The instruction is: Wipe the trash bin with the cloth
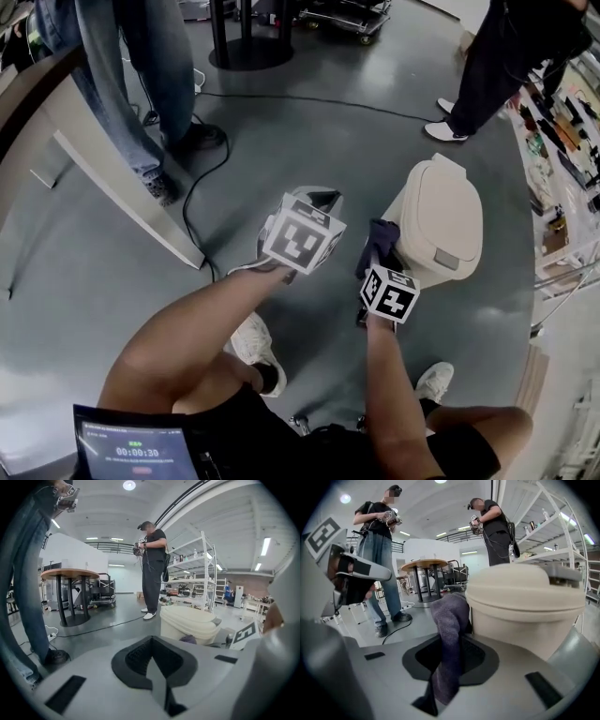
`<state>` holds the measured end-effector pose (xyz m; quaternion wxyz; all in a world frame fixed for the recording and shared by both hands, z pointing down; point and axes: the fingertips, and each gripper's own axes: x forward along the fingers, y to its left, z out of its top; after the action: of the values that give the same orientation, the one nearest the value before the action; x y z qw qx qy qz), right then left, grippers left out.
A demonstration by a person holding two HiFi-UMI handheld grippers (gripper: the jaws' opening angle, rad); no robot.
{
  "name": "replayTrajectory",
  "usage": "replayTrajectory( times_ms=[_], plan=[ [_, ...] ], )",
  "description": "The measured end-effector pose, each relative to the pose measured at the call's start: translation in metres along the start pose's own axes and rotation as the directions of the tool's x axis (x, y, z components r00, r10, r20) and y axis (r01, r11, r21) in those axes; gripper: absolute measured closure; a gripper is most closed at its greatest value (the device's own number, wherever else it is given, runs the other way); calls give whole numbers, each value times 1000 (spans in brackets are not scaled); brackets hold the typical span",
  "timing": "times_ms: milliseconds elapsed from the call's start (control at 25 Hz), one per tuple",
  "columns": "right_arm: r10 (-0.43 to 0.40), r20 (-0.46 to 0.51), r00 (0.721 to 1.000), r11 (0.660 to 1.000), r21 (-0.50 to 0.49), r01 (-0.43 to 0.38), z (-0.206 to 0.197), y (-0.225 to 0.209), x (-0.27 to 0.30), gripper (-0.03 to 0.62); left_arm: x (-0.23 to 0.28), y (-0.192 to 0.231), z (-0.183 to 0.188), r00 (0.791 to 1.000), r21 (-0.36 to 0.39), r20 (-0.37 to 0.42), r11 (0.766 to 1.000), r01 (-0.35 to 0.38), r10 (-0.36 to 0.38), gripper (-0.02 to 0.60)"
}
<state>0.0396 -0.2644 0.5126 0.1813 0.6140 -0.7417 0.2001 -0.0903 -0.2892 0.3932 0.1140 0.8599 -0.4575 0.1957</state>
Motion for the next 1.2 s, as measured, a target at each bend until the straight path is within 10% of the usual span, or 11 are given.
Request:
replayTrajectory(
  times_ms=[880,1200],
  plan=[
    [-91,-296,951,981,138,137,-160,-36,93,514,20,-2,-34,996,14,-86,1000,19,-18,581],
    [-81,-254,964,987,112,112,-141,-25,91,514,21,8,-35,997,-3,-81,1000,-12,12,581]
  ],
)
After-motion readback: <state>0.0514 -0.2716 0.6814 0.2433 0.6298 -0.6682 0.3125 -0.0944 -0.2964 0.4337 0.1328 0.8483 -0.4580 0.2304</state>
